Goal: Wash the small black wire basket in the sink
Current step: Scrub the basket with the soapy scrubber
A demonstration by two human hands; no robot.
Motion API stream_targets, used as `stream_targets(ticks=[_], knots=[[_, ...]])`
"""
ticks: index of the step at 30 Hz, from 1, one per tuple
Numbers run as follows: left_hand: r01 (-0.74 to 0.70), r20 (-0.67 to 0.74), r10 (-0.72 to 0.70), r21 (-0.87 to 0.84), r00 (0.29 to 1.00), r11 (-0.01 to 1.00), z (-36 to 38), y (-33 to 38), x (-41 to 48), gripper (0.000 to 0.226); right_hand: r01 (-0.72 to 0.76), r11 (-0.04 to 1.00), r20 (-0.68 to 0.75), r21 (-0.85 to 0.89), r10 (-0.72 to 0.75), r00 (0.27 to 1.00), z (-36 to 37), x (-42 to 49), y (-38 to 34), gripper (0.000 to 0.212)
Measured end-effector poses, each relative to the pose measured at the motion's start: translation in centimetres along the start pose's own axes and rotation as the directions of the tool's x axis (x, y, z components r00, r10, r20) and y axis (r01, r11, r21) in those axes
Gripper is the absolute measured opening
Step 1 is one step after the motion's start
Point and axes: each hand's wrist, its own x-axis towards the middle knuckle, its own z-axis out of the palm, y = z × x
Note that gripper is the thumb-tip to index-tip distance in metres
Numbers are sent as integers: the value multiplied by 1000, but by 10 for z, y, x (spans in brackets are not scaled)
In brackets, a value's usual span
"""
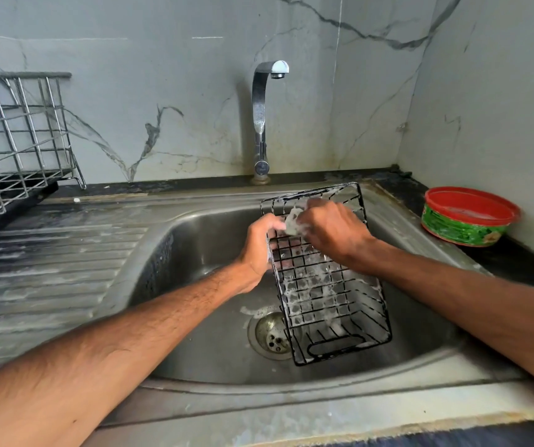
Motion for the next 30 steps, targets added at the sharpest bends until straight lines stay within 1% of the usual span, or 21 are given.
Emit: stream_targets(ticks=[2, 3, 5, 6, 7, 9, 10, 11, 12, 14, 15, 16, 18, 20, 22, 23, 24, 25, 27, 29, 30], knots=[[3, 15, -4, 20, 1000, 1000, 0, 1, 0, 23, -41, 998, -44, -44, 39, 998, -3, -2, 1, 17], [5, 10, -6, 33, 1000, 999, 0, 2, 0, 25, -44, 998, -49, -44, 41, 998, -1, -1, 0, 19], [-24, -16, 25, 75, 1000, 997, 0, 2, 1, 36, -23, 1000, -26, 10, 24, 999, 4, -1, -5, 21], [-42, -28, 45, 83, 999, 996, 1, 2, 1, 38, 5, 999, 23, 45, -6, 1000, 7, -1, -9, 19], [-55, -39, 58, 73, 998, 996, 3, 3, -1, 40, 65, 994, 75, 92, -72, 995, 11, -2, -14, 17], [-24, -65, 28, 70, 997, 997, 3, 3, -2, 63, 171, 964, 216, 202, -214, 953, 17, -5, -22, 18], [3, -61, 3, 95, 998, 995, 2, 1, -1, 72, 175, 958, 318, 228, -243, 916, 18, -8, -26, 15], [7, -65, 0, 110, 998, 994, 1, -1, 0, 73, 166, 959, 385, 230, -246, 889, 20, -9, -27, 13], [1, -64, 7, 125, 998, 992, 2, 0, 0, 70, 151, 967, 397, 205, -223, 890, 20, -9, -24, 14], [-21, -64, 31, 156, 997, 987, 2, 3, -2, 64, 111, 981, 310, 159, -157, 938, 17, -4, -17, 14], [-51, -66, 64, 179, 996, 983, 3, 5, -3, 60, 98, 987, 234, 127, -126, 964, 13, -1, -13, 13], [-71, -58, 85, 209, 995, 975, 4, 5, -3, 52, 87, 993, 162, 79, -99, 982, 8, 1, -10, 13], [-110, -24, 120, 250, 992, 962, 6, 7, -5, 50, 57, 998, 31, -19, -57, 998, -1, 3, -4, 12], [-145, 15, 148, 296, 989, 944, 6, 7, -6, 48, 32, 996, -33, -81, -35, 999, -3, 3, -1, 16], [-162, 31, 159, 295, 987, 942, 7, 8, -8, 53, 45, 995, -21, -90, -47, 999, 1, 2, -6, 23], [-166, 30, 164, 291, 986, 942, 7, 7, -8, 57, 86, 994, -1, -60, -86, 996, 3, 0, -10, 32], [-163, 27, 162, 284, 986, 945, 7, 7, -7, 60, 127, 992, 51, -1, -127, 991, 9, -1, -14, 40], [-158, 26, 157, 261, 987, 952, 7, 7, -7, 64, 164, 986, 125, 38, -168, 978, 14, -3, -20, 36], [-130, 19, 129, 225, 991, 966, 4, 7, -7, 68, 177, 980, 307, 90, -197, 931, 22, -8, -27, 15], [-87, 7, 87, 192, 996, 977, 1, 6, -5, 63, 179, 971, 449, 160, -233, 863, 25, -15, -27, 20], [-81, 14, 80, 208, 997, 975, 1, 6, -6, 63, 183, 968, 495, 172, -245, 834, 25, -17, -25, 15]])
